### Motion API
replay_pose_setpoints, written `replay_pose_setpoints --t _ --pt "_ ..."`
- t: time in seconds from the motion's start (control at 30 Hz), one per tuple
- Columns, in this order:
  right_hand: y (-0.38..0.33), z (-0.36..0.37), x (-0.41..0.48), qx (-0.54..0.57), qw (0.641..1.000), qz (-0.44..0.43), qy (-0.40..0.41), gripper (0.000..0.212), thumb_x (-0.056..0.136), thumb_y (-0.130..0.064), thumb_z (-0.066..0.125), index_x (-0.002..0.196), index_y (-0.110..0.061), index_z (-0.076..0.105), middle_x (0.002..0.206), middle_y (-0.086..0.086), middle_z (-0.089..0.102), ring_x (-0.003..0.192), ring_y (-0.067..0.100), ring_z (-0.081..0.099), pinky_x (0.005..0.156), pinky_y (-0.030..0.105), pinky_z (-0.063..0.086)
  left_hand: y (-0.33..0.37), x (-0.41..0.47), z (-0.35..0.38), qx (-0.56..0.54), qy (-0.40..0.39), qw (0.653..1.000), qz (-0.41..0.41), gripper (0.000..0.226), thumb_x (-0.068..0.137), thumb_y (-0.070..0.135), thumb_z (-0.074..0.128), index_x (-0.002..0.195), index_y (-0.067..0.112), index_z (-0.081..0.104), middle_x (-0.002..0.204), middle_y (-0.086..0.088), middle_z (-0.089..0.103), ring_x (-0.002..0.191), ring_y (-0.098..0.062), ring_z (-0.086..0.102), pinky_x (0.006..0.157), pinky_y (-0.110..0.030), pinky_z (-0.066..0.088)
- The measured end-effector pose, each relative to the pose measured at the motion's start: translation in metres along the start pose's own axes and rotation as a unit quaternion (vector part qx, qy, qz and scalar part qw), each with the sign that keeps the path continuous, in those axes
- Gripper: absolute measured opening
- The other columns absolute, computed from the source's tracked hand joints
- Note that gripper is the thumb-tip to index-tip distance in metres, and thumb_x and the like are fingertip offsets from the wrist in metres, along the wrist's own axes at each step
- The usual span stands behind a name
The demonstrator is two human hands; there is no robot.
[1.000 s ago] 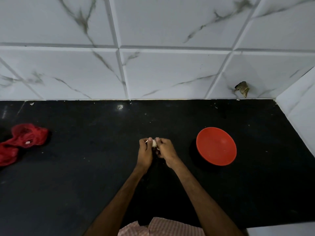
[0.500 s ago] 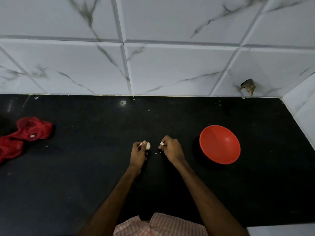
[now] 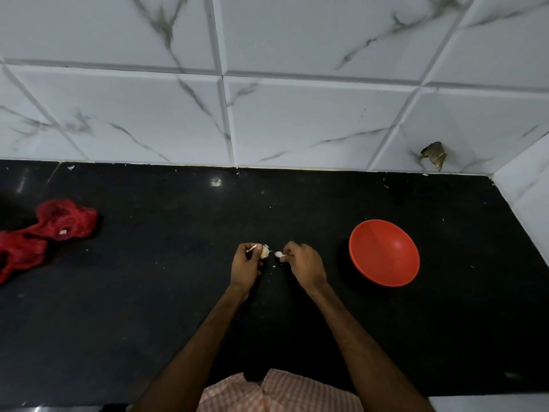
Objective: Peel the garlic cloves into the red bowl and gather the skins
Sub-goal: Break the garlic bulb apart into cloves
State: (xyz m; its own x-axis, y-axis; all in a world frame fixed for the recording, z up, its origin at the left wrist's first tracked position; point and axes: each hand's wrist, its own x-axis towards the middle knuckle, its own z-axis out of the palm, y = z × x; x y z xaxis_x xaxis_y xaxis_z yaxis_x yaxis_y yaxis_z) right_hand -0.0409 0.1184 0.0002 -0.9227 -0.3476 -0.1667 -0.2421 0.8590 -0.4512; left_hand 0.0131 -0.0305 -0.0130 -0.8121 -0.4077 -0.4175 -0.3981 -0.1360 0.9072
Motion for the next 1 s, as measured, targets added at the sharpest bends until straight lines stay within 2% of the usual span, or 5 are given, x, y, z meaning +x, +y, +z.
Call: replay_pose_setpoints --t 0.37,0.57,0.77,0.9,1.0 --pt "0.011 0.007 0.001 0.088 0.996 -0.010 -0.005 0.022 0.092 -0.013 0.069 0.112 -0.023 0.071 0.107 0.002 0.069 0.095 0.009 0.067 0.086 0.023 0.053 0.003 -0.004 -0.004 0.017 -0.005 1.000 0.020 0.012 0.103 0.017 0.052 0.108 0.009 0.059 0.094 -0.006 0.066 0.066 -0.007 0.055 0.052 -0.019 0.045" --pt "0.001 -0.014 0.006 0.193 0.974 0.011 0.115 0.018 0.101 -0.017 0.055 0.105 -0.014 0.072 0.097 -0.002 0.074 0.089 0.008 0.068 0.082 0.026 0.055 0.011 -0.006 -0.003 0.010 -0.021 0.999 0.031 0.015 0.104 0.015 0.049 0.110 0.005 0.058 0.092 -0.006 0.065 0.064 -0.006 0.054 0.051 -0.018 0.044" --pt "-0.042 -0.022 0.007 0.201 0.974 0.027 -0.099 0.037 0.103 -0.051 0.042 0.112 -0.019 0.059 0.093 -0.001 0.066 0.082 0.010 0.066 0.077 0.035 0.059 0.016 -0.009 0.007 -0.025 -0.049 0.998 0.025 0.016 0.105 0.019 0.047 0.105 0.009 0.059 0.092 -0.008 0.066 0.073 -0.015 0.060 0.060 -0.025 0.050" --pt "-0.046 -0.018 0.012 0.156 0.982 0.021 -0.103 0.043 0.102 -0.058 0.036 0.106 -0.020 0.054 0.089 0.002 0.066 0.080 0.016 0.068 0.077 0.043 0.060 0.018 -0.009 0.012 -0.049 -0.034 0.998 -0.006 0.023 0.106 0.022 0.045 0.108 0.007 0.062 0.098 -0.015 0.069 0.078 -0.019 0.064 0.062 -0.029 0.053" --pt "-0.051 -0.021 0.010 0.197 0.976 0.044 -0.080 0.042 0.100 -0.058 0.043 0.104 -0.018 0.052 0.090 0.003 0.065 0.078 0.015 0.067 0.066 0.033 0.059 0.025 -0.012 0.018 -0.068 -0.007 0.998 -0.007 0.030 0.106 0.022 0.045 0.106 0.000 0.064 0.094 -0.016 0.070 0.077 -0.021 0.066 0.063 -0.031 0.056"
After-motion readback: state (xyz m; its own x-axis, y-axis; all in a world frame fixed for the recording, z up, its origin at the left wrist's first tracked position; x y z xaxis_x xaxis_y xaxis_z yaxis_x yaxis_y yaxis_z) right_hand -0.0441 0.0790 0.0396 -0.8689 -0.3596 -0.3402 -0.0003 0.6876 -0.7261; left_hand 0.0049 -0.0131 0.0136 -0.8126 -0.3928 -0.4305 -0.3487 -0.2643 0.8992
